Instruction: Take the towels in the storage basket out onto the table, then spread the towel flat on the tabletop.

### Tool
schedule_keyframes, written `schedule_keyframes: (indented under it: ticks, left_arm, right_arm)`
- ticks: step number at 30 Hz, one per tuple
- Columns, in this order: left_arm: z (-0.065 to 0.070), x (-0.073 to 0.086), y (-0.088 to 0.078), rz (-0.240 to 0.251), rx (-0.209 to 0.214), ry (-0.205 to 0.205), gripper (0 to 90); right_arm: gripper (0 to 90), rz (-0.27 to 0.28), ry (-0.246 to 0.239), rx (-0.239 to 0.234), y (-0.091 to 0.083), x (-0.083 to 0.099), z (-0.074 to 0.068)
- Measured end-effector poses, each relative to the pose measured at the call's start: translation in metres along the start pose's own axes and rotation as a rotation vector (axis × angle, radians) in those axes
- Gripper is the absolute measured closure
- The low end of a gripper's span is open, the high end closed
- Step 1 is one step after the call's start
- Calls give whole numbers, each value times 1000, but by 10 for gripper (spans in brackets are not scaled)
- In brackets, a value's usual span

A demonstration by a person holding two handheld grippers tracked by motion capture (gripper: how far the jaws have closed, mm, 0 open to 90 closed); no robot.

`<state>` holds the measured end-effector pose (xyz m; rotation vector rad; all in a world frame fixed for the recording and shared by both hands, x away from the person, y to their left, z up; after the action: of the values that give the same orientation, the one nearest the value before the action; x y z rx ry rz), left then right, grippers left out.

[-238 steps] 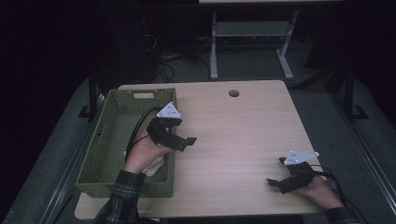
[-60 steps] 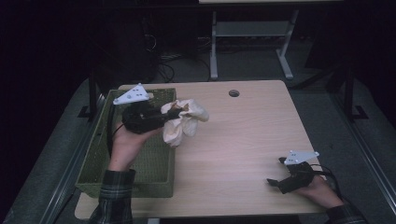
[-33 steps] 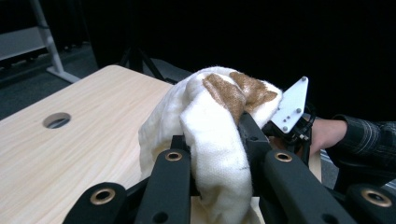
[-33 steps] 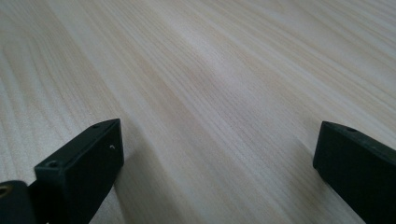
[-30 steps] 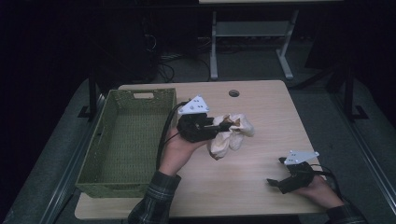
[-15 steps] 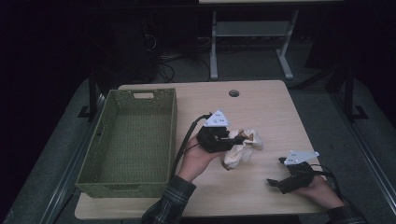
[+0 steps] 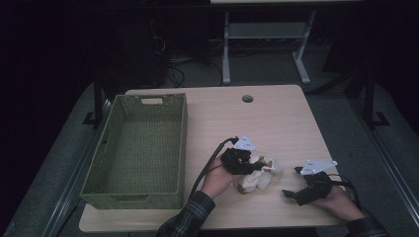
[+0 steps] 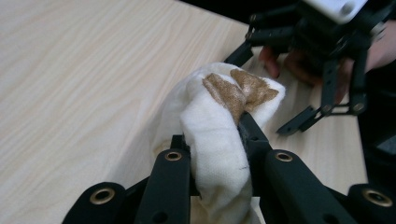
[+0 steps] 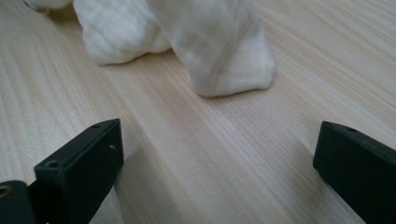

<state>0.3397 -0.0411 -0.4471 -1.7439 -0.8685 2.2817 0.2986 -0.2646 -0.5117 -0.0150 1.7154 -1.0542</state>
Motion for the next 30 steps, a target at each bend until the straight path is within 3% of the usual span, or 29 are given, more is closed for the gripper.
schedule_keyframes:
  ticks: [6,11,18,26,30]
  left_arm:
    - [-4,12,11,-51,-21,11,754]
    - [-6,25,24,-126,-31,27,714]
    - [-6,21,19,-104,-22,11,468]
    - [-7,13,-2,-50,-62,-3,439]
    - [-10,14,-12,-38,-77,-7,474]
  right_arm:
    - [14,-2,2,-2,0,0,0]
    - [14,-2,3,-2,0,0,0]
    - [14,-2,2,-2,0,0,0]
    - [14,-3,2,-2,0,0,0]
    - [14,-2,2,-2,0,0,0]
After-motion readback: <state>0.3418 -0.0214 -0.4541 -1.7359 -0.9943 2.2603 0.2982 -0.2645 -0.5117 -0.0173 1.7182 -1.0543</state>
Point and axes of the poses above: each handheld gripper's, and its own axes: y roughly forward along the jaws, x roughly out of its underside, z roughly to its right, the point moved 4 cm from there along y, roughly forward along the jaws, and after that the axes turned 5 degrees about z, right-handed, at the moved point
